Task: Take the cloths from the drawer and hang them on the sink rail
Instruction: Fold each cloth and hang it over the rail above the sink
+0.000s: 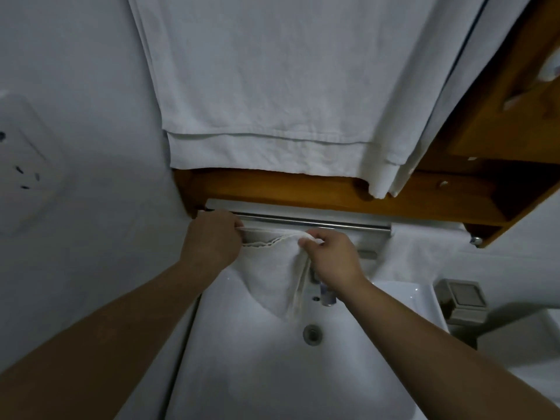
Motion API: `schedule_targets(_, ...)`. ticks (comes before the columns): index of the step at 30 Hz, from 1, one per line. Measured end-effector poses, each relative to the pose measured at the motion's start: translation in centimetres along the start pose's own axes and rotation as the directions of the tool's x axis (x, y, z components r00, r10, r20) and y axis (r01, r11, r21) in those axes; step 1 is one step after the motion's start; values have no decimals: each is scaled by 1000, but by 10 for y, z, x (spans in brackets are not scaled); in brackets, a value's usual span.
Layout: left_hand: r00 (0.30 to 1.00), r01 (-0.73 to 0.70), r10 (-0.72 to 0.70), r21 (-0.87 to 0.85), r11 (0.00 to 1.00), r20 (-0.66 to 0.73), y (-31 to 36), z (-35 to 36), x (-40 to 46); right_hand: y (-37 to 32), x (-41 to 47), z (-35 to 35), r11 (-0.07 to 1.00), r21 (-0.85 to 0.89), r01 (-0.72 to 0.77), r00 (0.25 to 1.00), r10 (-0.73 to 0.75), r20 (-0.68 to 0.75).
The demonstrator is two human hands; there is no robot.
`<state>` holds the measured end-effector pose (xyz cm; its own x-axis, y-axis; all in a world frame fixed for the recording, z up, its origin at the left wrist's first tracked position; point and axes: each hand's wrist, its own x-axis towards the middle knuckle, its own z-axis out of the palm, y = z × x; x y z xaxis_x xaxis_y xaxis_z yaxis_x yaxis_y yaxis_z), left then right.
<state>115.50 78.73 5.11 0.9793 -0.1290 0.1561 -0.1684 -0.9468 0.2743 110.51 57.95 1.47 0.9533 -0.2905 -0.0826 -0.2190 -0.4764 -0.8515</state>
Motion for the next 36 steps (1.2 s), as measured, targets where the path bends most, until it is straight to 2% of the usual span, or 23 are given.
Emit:
schedule_targets(4,999,36,-36,-10,999,-35,-19,21,23,6,21,35,988,153,1,1000,-1,-1)
schedule_targets(8,985,83,-94,-81,993,-144,-26,35,46,13,35,61,959,249,133,988,-108,-111)
schedule_targets(11,958,146,-182,-168,975,-223,-32,43,63,22,49,75,949,113,294,952,-280,-120)
schedule_targets(13,943,126,-173,-175,976,-285,-34,52,64,27,58,85,892,-21,451,889,-451,-72)
schedule_targets(16,927,22,-94,-197,980,-364,-40,69,52,31,71,95,752,-278,598,786,-618,21)
schedule_targets(18,903,-17,-76,-213,977,-423,-47,79,51,37,82,97,593,-480,646,713,-694,101)
schedule_targets(20,883,-28,-68,-198,980,-465,-50,87,56,40,91,98,498,-620,606,716,-682,153)
schedule_targets(22,881,-39,-47,-171,984,-471,-49,97,58,38,96,102,480,-691,540,766,-620,168)
schedule_targets(25,917,-27,-34,-148,989,-398,-49,119,54,32,103,110,449,-754,479,812,-553,187)
schedule_targets(28,897,-41,-22,-132,990,-442,-52,132,58,28,112,110,426,-786,447,833,-518,193)
schedule_targets(32,861,-192,181,26,981,-475,-53,148,51,24,123,111,403,-790,463,832,-506,229)
schedule_targets(34,870,-260,287,123,958,-402,-52,158,41,21,129,110,405,-778,480,828,-501,250)
schedule_targets(36,892,-269,301,139,953,-338,-49,162,38,18,136,108,417,-758,501,827,-490,277)
